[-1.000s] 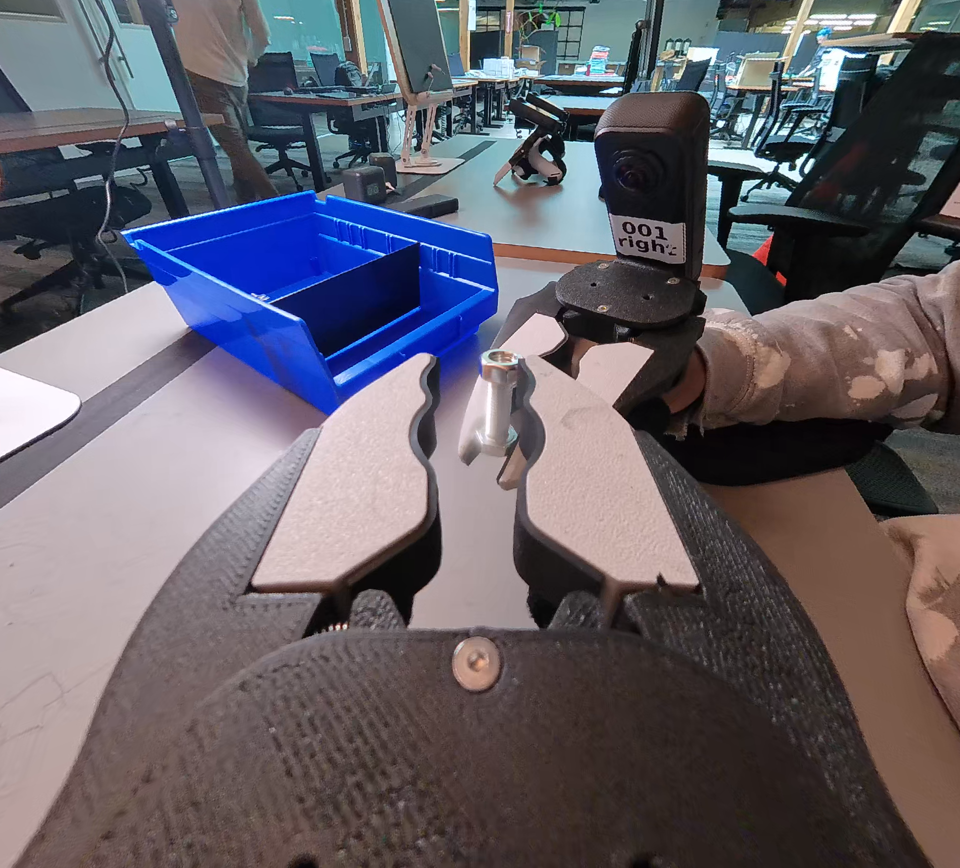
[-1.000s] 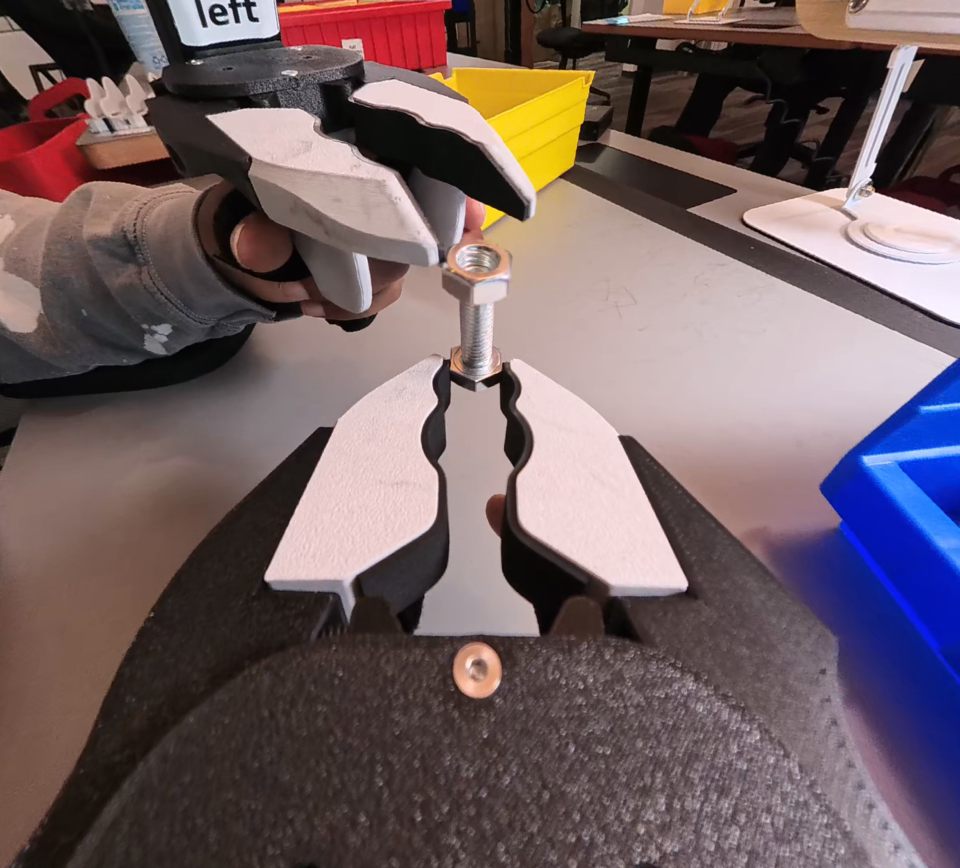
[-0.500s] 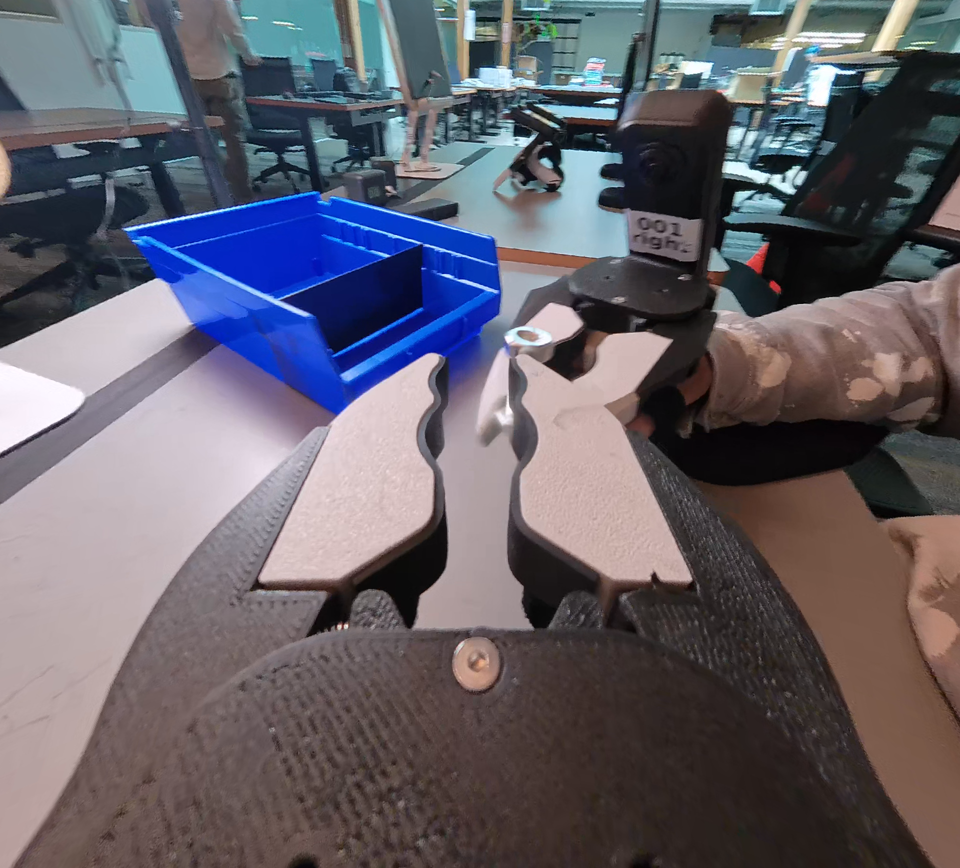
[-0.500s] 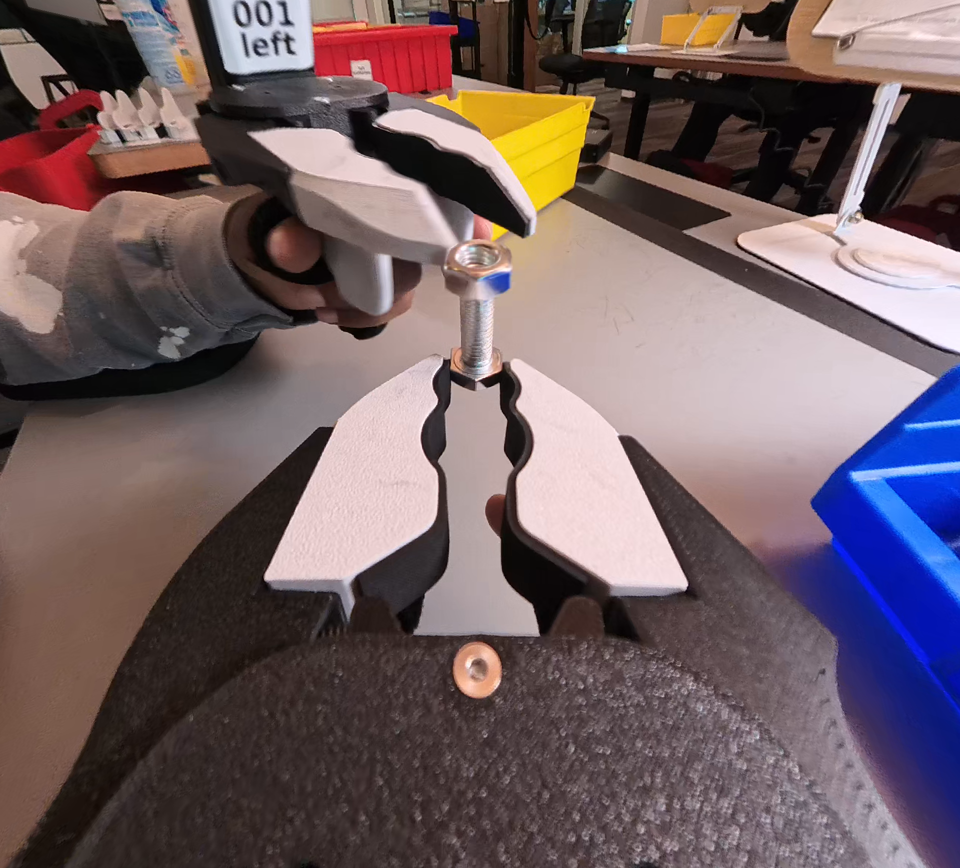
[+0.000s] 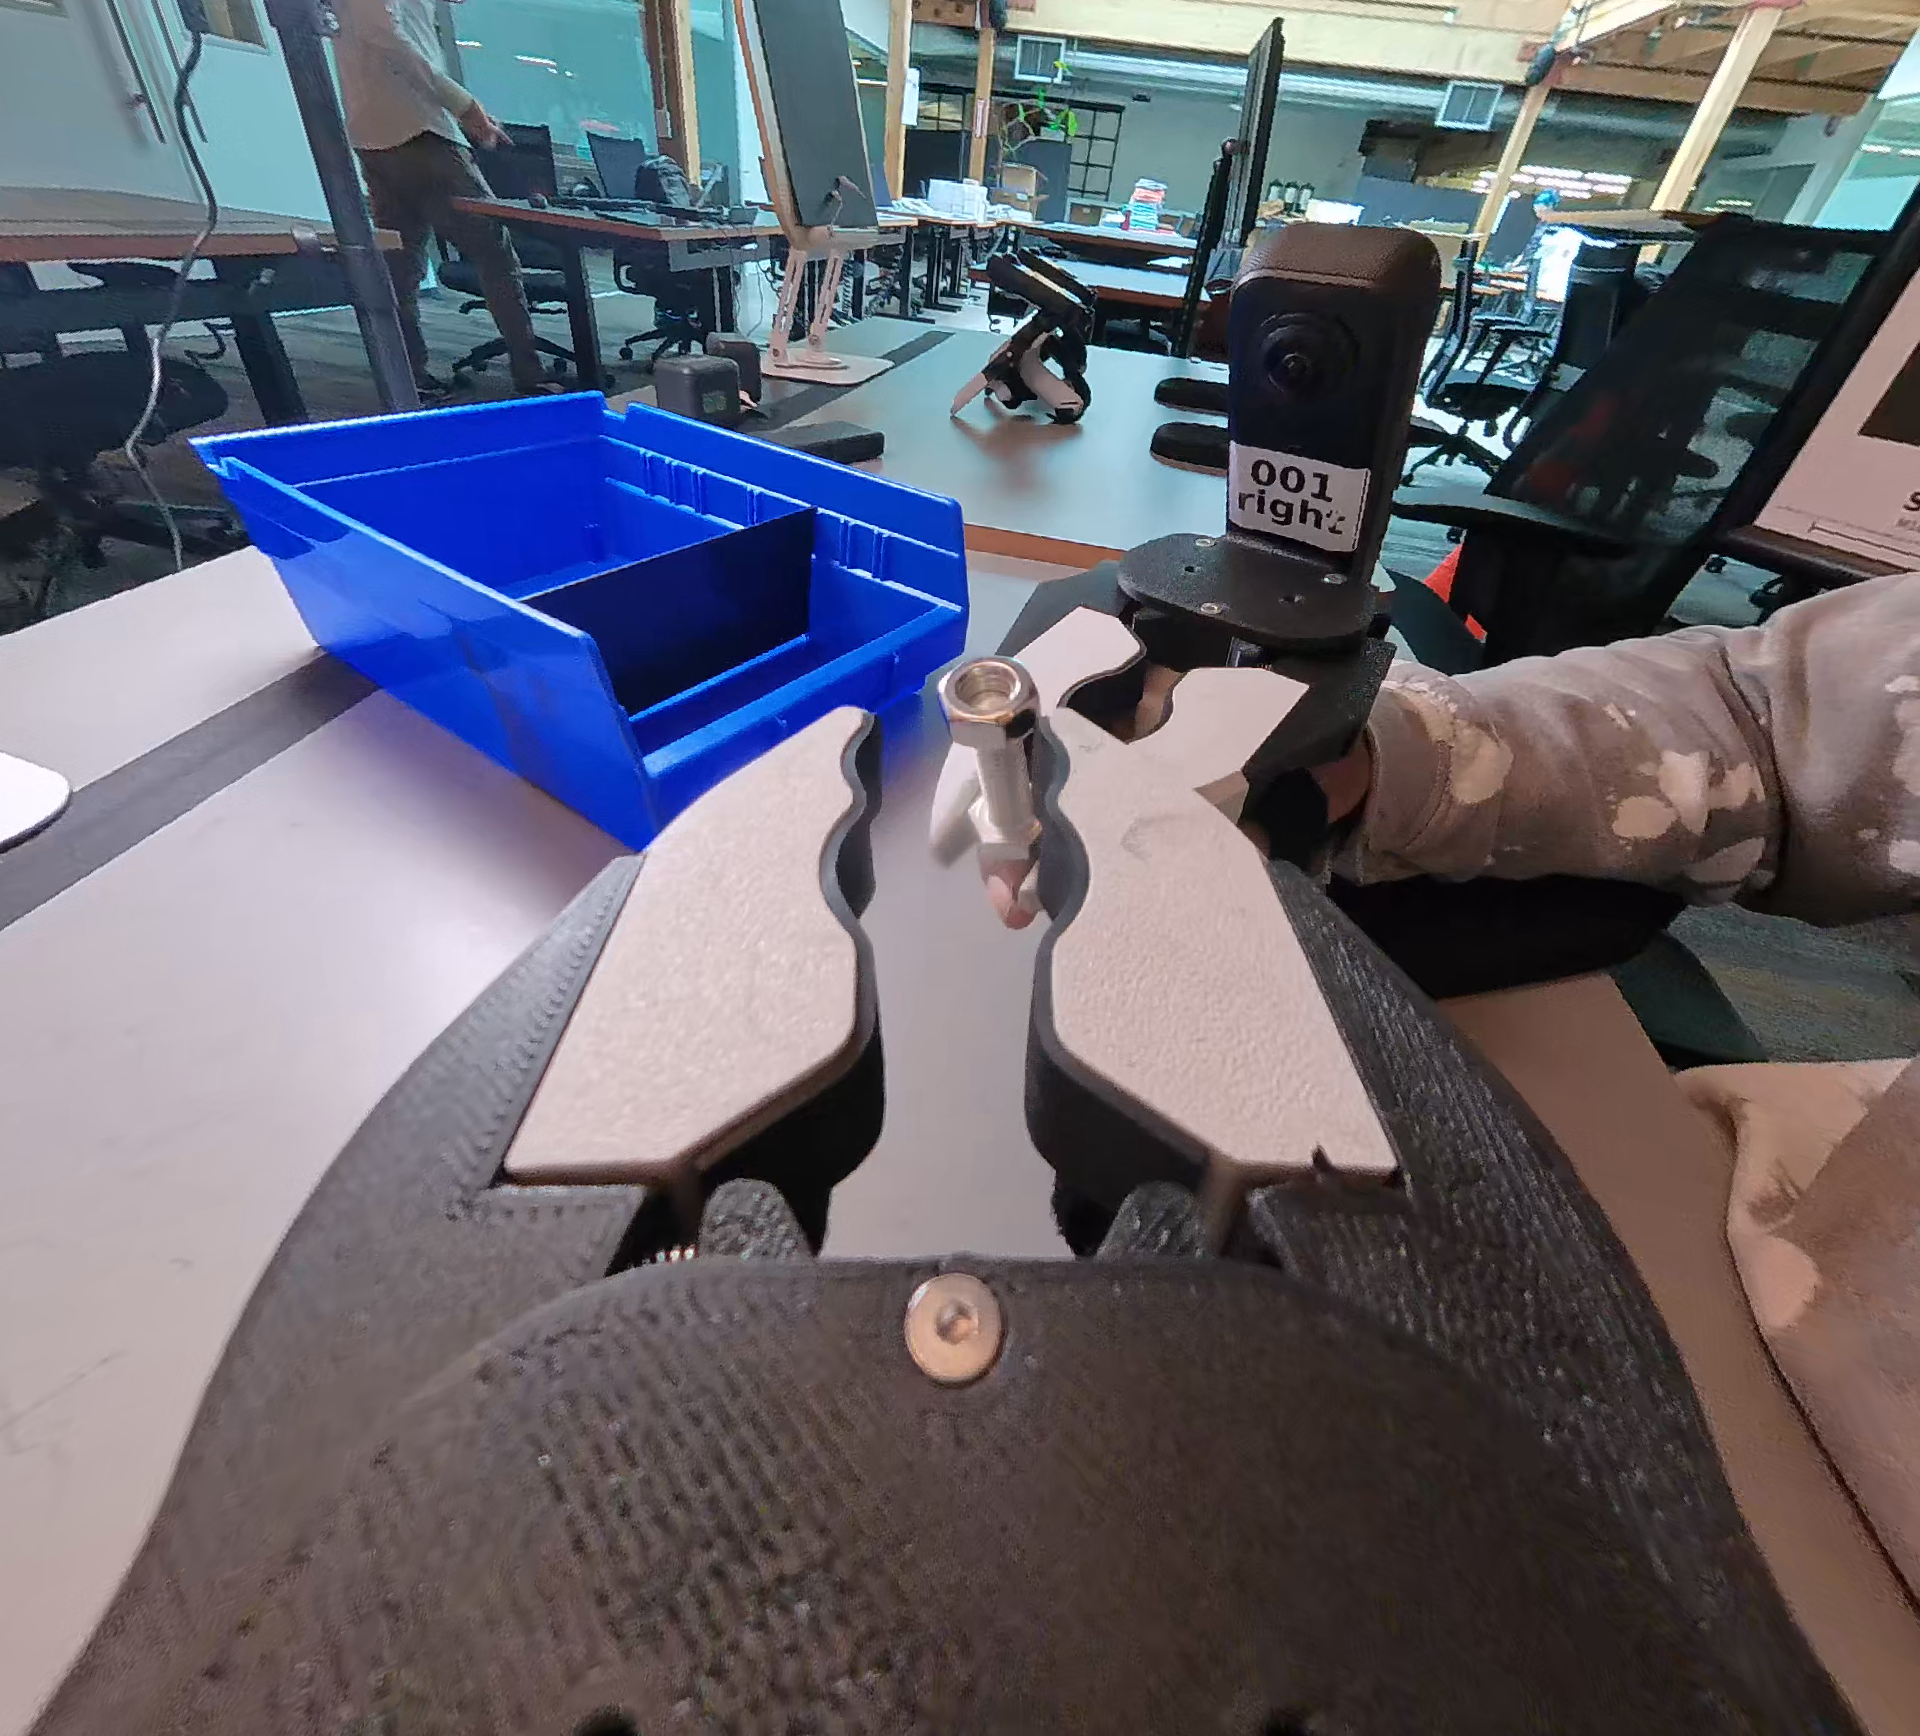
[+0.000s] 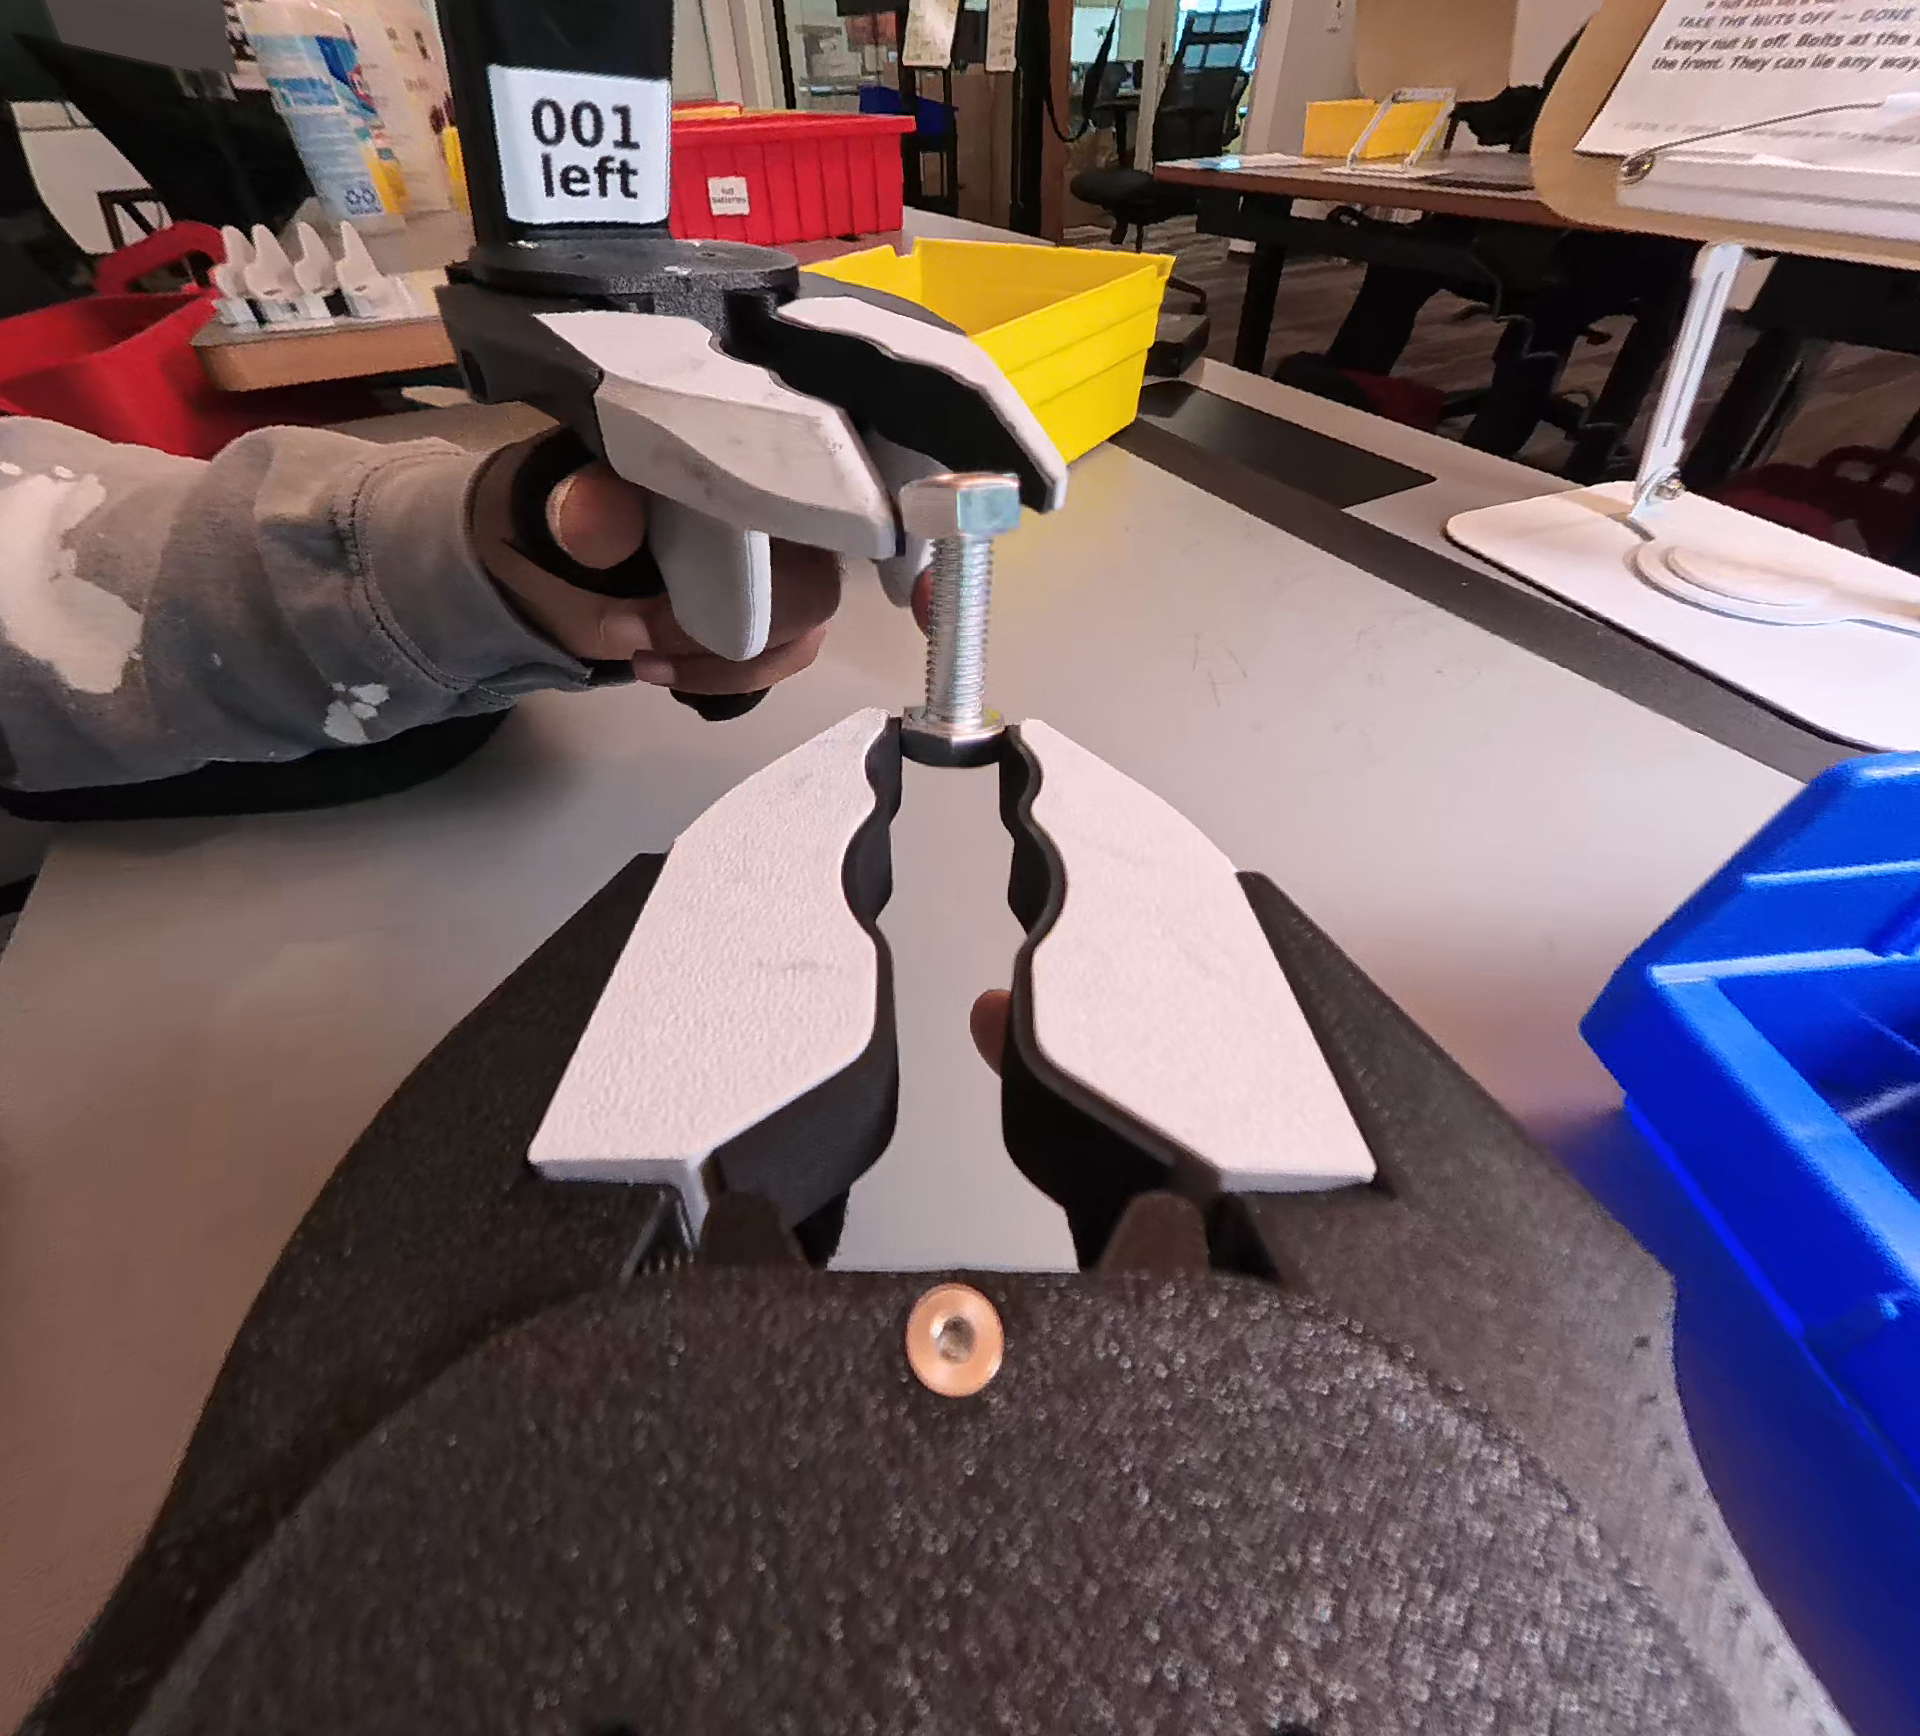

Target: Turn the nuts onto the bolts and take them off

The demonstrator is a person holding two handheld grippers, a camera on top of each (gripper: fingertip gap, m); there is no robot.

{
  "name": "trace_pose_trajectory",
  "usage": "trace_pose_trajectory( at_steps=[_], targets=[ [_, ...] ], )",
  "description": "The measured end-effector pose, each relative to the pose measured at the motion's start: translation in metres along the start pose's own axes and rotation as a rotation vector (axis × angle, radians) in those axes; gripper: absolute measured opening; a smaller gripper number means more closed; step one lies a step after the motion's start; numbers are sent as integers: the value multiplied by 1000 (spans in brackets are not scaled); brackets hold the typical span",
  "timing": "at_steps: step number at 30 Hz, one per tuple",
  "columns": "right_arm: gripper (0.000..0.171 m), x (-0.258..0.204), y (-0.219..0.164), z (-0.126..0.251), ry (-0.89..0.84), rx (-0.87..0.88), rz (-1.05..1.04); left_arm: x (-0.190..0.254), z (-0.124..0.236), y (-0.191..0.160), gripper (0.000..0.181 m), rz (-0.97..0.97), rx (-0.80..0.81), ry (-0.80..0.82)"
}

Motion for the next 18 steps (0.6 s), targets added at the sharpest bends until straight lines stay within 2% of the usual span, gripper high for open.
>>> trace_pose_trajectory(
  at_steps=[18],
  targets=[
    [18,-6,1,-1,76,60,21,14,-3,8,20,-40,-21,-98]
  ],
)
Point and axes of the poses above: each gripper's, where its closed fingertips meet, z back along the fingers, y out of its top, x = y × z across the jaws, the point moved 10 cm from there along z, back along the fingers, and after that the axes turned 3 degrees about z, right-handed, at the moved point
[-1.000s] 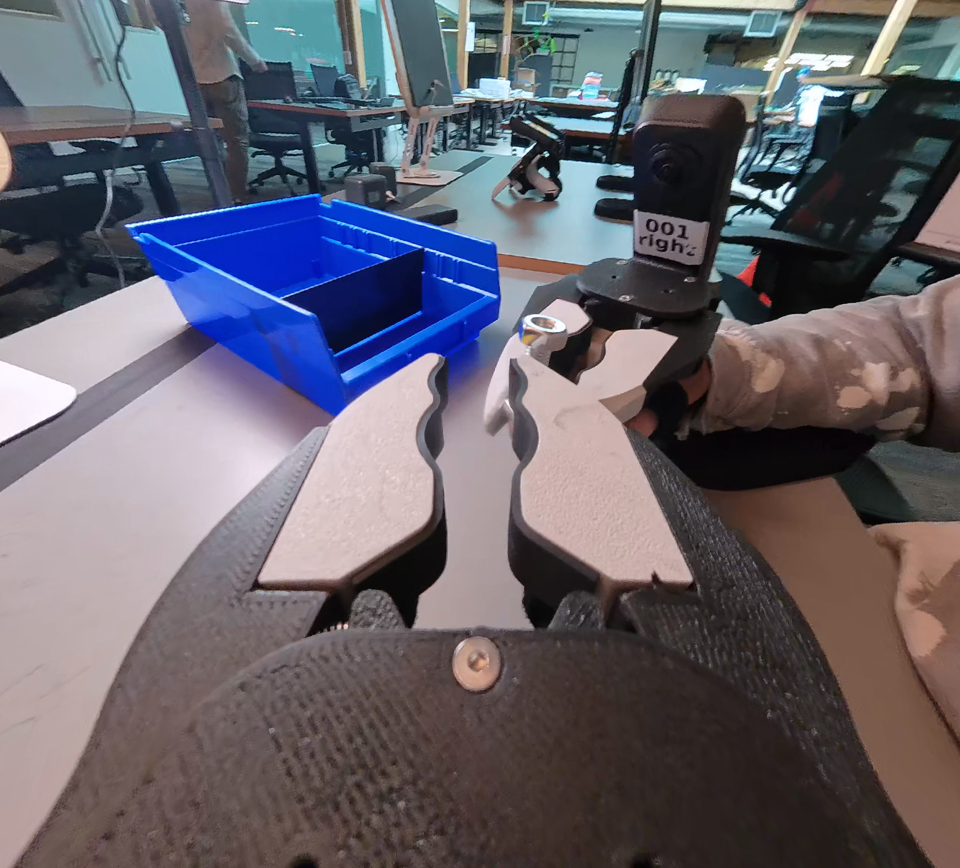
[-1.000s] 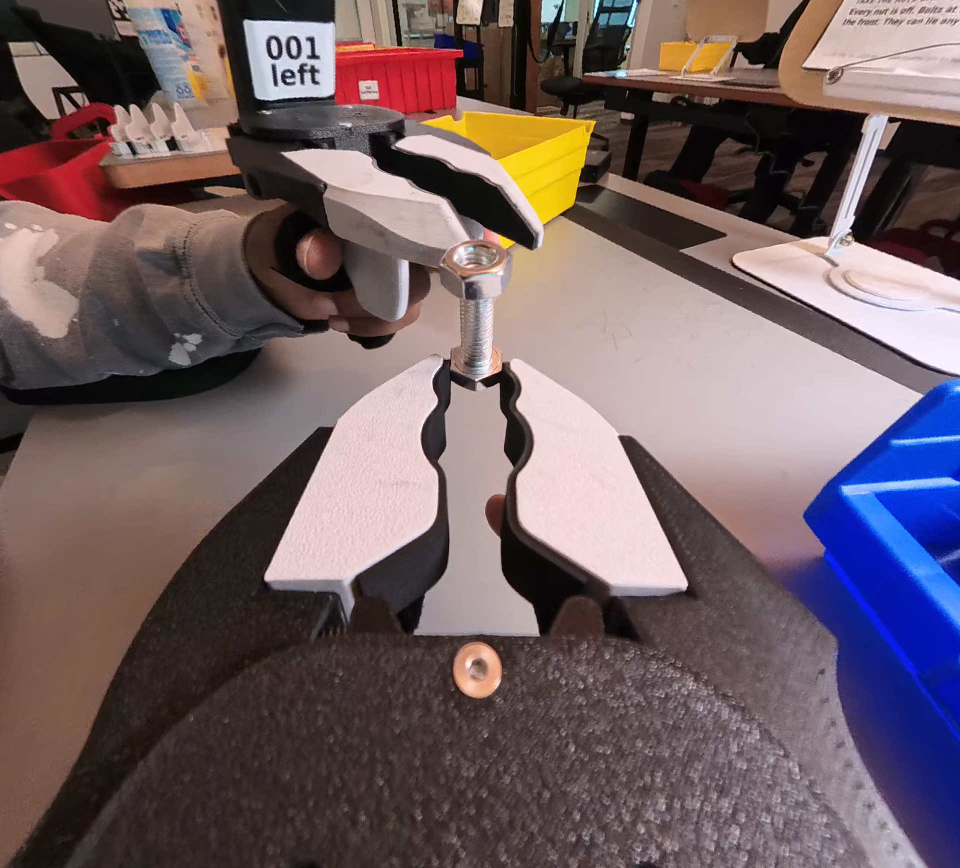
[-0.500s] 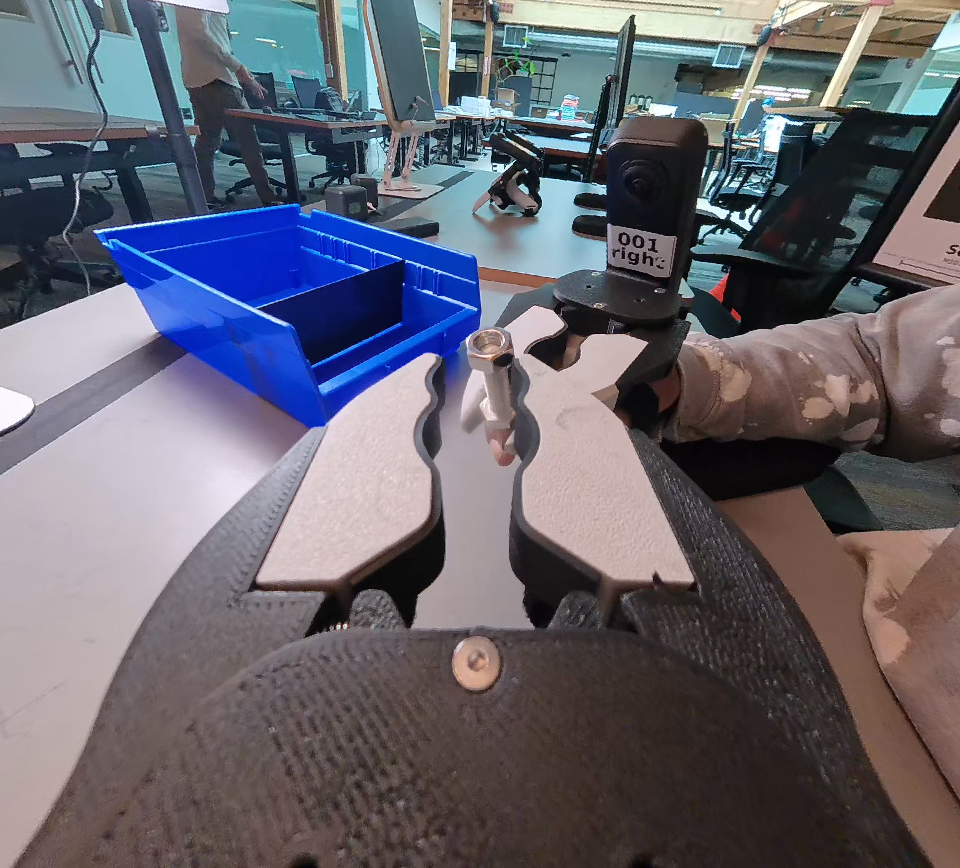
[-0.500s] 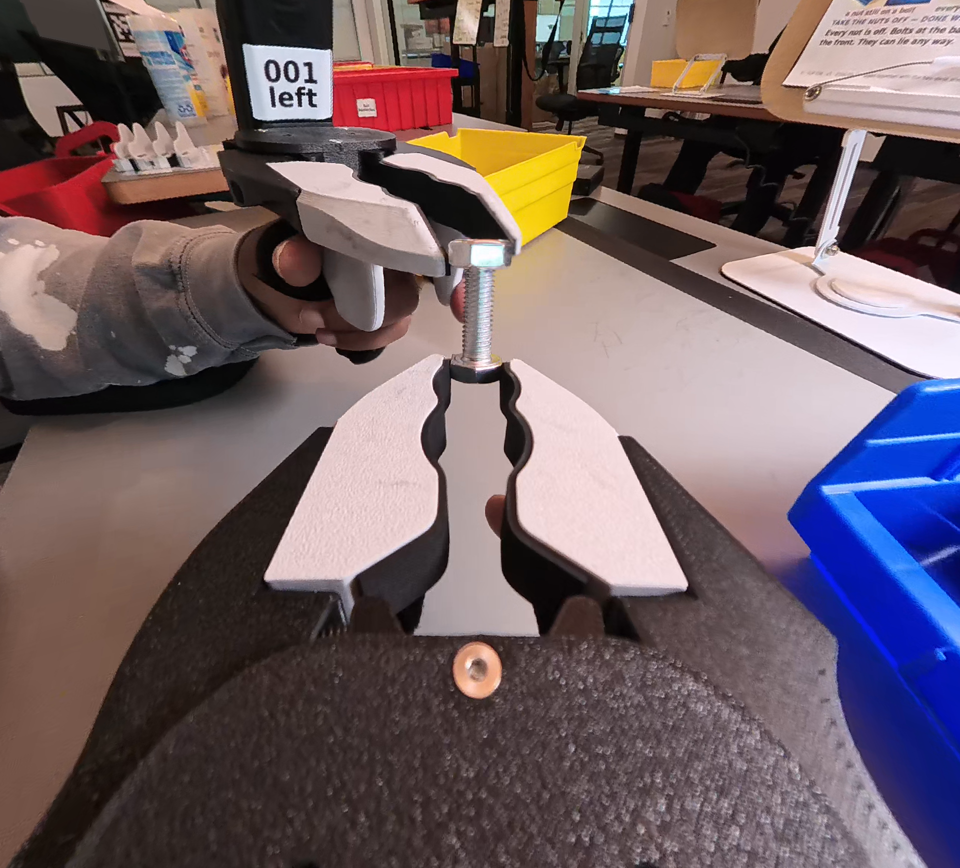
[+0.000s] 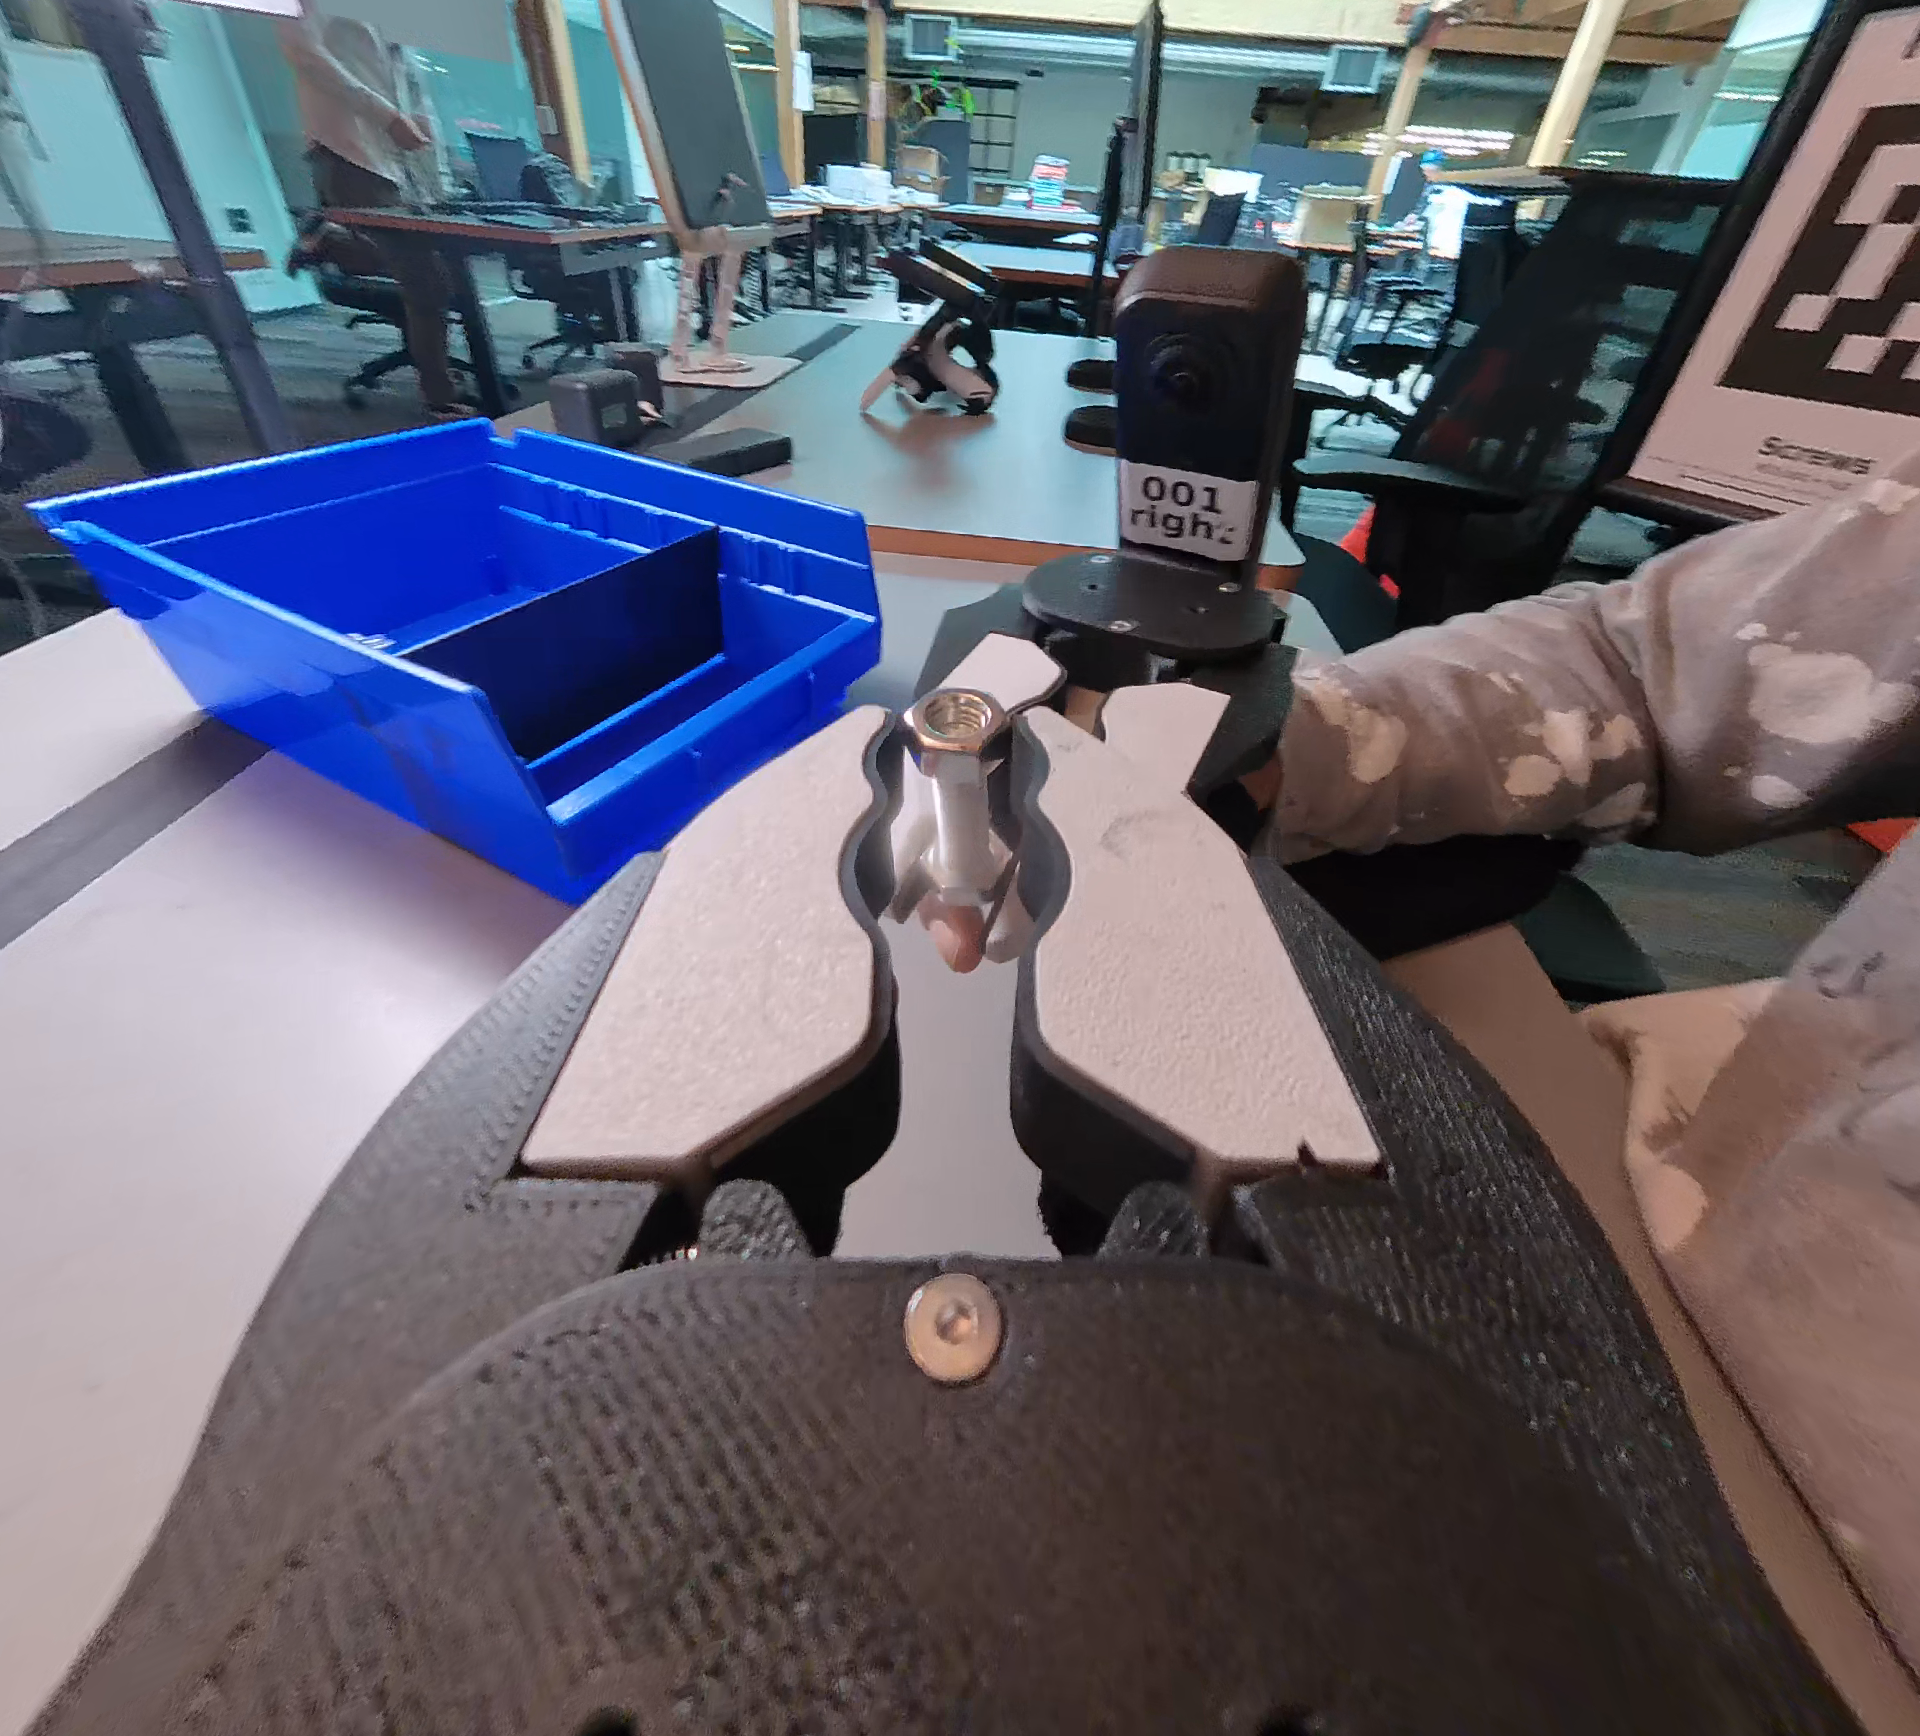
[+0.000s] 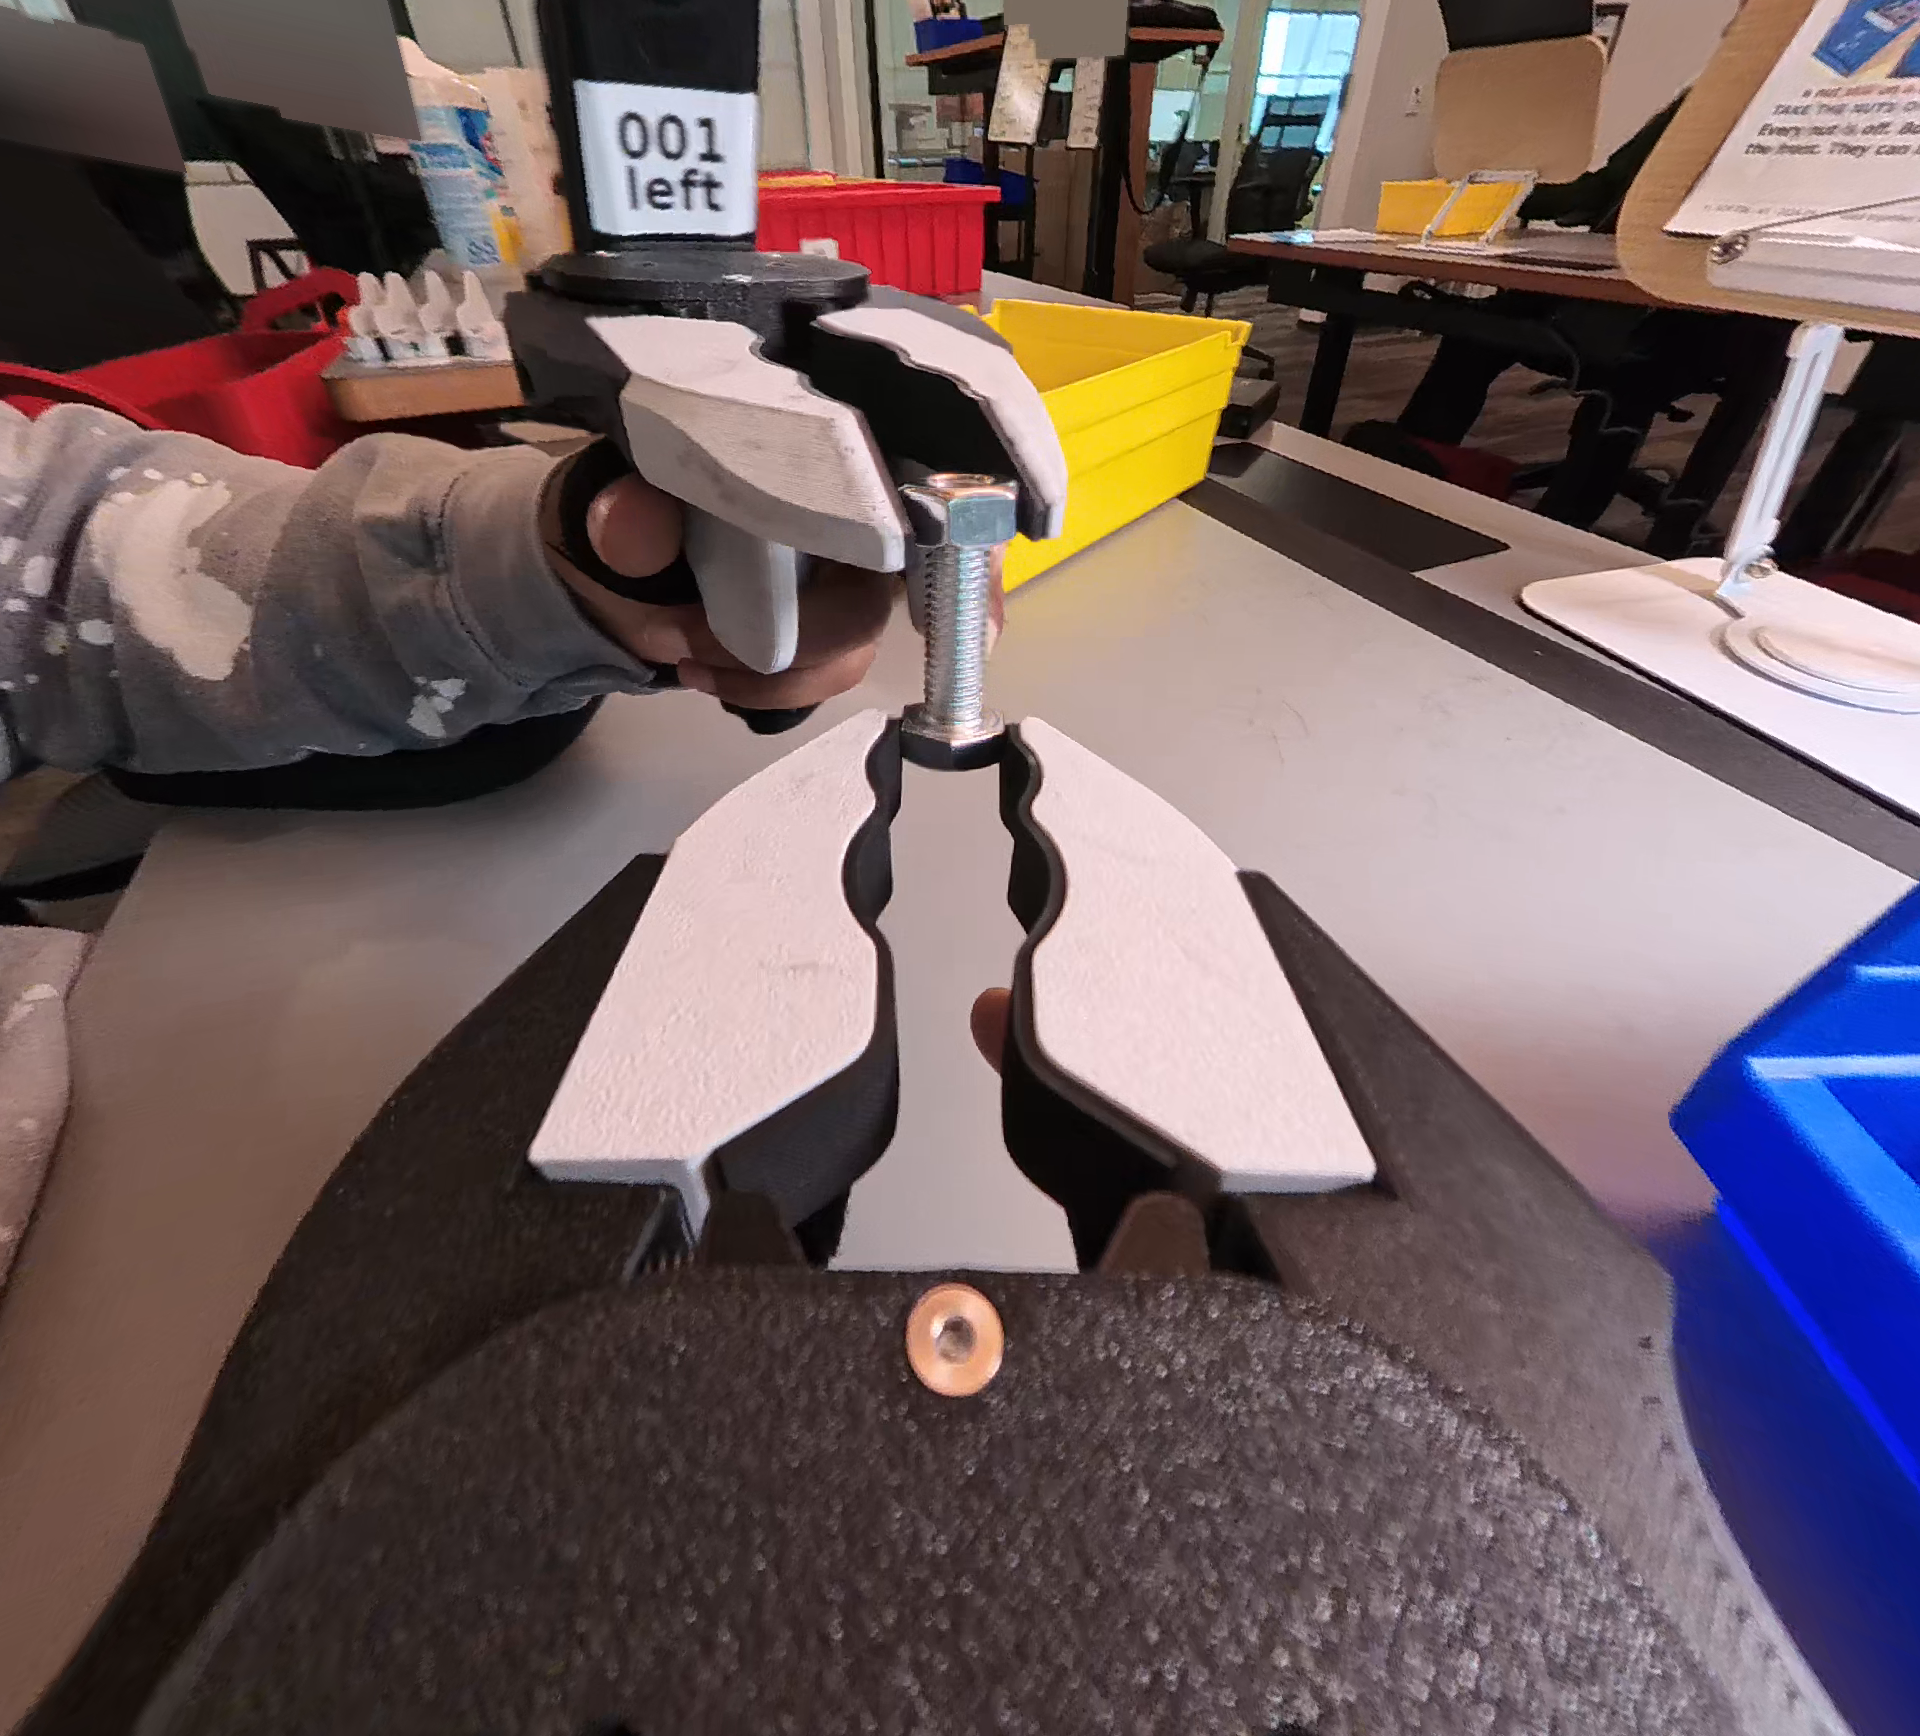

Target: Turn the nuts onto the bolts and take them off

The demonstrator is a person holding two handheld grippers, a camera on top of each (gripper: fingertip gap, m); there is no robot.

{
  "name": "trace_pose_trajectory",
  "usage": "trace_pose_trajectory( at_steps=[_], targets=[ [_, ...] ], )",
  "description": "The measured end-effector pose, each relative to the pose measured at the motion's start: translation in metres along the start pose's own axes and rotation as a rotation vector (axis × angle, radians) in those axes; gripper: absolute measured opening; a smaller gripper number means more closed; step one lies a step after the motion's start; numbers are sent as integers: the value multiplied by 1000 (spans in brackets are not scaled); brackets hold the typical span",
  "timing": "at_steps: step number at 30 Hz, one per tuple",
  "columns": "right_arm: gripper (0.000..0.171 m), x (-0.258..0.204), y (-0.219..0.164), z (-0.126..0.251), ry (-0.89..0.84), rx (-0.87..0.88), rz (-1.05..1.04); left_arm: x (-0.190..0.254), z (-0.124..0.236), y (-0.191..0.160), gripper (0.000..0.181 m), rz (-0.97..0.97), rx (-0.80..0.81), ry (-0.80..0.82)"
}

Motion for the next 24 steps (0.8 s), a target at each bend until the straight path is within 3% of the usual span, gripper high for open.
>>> trace_pose_trajectory(
  at_steps=[11,19,24],
  targets=[
    [18,-32,1,-6,519,99,-47,25,7,12,20,-3,-163,-487],
    [18,-33,5,-3,508,136,-24,20,11,12,21,4,-138,-464],
    [18,-30,9,1,493,169,-29,5,17,14,18,18,-47,-327]
  ],
)
Point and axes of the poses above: each gripper's, where its closed fingertips meet, z back along the fingers, y out of its top, x = y × z across the jaws, the point moved 10 cm from there along z, back along the fingers, and after that the axes turned 3 degrees about z, right-handed, at the moved point
